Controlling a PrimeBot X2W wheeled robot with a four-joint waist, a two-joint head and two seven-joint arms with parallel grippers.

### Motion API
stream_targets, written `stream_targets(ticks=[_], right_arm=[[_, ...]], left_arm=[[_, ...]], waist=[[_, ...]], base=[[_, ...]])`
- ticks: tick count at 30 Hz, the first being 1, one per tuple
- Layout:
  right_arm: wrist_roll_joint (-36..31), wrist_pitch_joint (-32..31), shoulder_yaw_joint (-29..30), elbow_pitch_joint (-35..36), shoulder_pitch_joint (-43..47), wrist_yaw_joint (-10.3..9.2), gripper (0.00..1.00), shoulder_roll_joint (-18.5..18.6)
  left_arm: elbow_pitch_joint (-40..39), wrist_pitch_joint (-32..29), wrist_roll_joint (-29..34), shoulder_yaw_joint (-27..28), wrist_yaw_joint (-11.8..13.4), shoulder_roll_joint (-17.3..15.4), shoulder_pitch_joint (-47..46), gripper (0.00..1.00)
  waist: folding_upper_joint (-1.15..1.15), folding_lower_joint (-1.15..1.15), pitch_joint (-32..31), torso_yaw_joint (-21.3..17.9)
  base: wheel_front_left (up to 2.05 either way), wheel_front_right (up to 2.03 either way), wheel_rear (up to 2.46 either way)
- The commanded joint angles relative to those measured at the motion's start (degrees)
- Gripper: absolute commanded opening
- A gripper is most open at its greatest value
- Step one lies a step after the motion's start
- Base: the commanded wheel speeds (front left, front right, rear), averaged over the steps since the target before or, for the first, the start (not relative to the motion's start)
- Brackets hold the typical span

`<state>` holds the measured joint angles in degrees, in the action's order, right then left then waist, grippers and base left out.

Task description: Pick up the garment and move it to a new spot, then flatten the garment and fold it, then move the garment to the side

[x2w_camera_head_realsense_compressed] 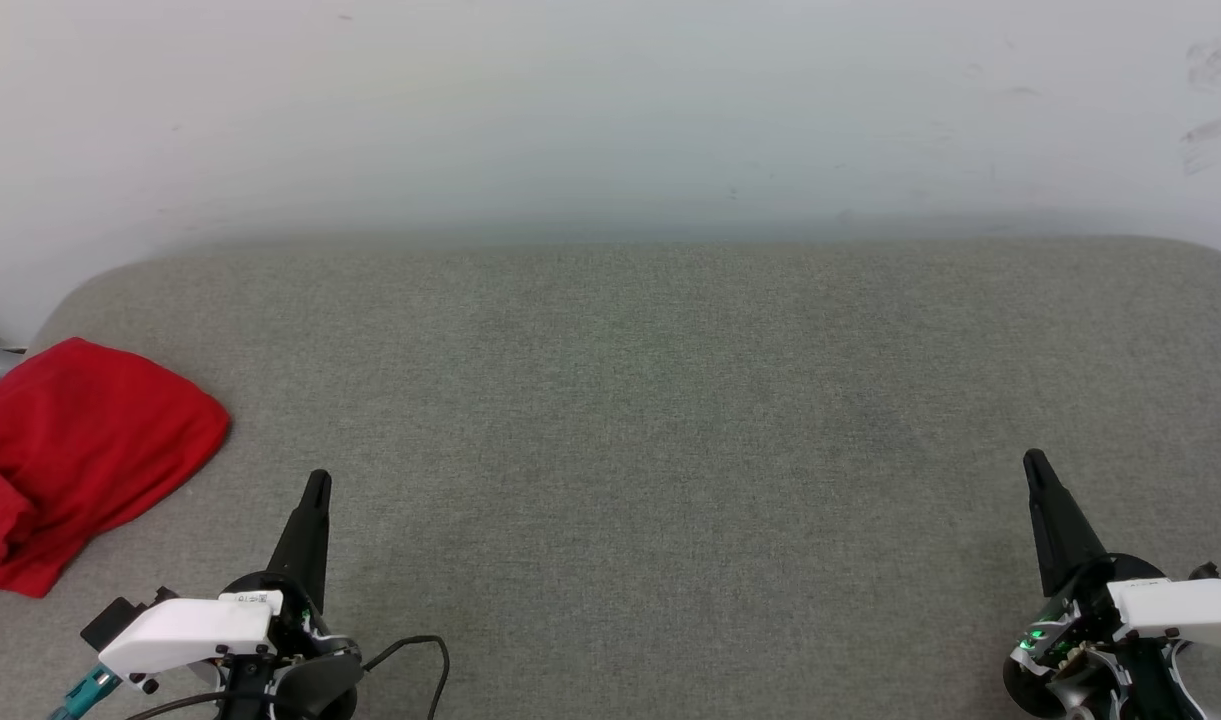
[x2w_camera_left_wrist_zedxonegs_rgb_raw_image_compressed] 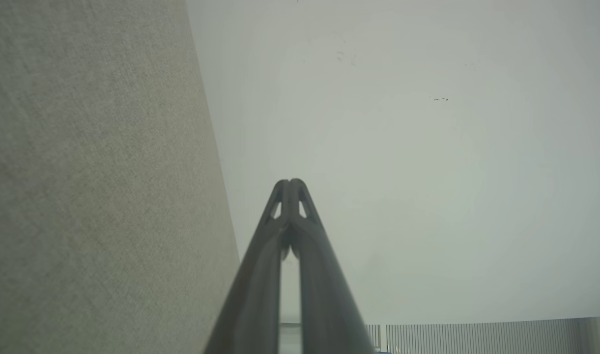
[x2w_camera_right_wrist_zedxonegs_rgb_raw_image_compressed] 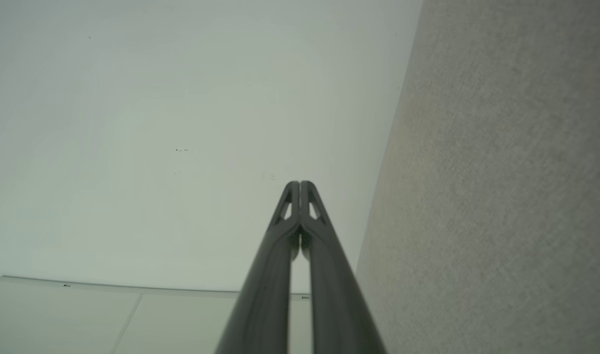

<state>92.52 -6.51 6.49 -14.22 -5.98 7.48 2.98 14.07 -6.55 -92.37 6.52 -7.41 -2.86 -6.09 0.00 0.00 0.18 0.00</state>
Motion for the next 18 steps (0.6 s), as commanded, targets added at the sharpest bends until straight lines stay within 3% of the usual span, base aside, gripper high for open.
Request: stream_targets(ticks=[1,18], right_arm=[[-0.34,0.07,-0.03,0.16,-0.72,0.03,0.0,-0.2],[-0.34,0.07,-0.03,0.16,-0.72,0.03,0.0,-0.2]], left_arm=[[-0.02,-0.08,-0.04,0.08,-0.26,0.01,-0.41,0.0],[-0.02,-0.08,-0.03,0.08,-0.26,0.01,-0.41,0.0]], waist=[[0.0,0.0,0.0,0.0],[0.0,0.0,0.0,0.0]], base=[[0.0,0.0,0.0],[0.0,0.0,0.0]])
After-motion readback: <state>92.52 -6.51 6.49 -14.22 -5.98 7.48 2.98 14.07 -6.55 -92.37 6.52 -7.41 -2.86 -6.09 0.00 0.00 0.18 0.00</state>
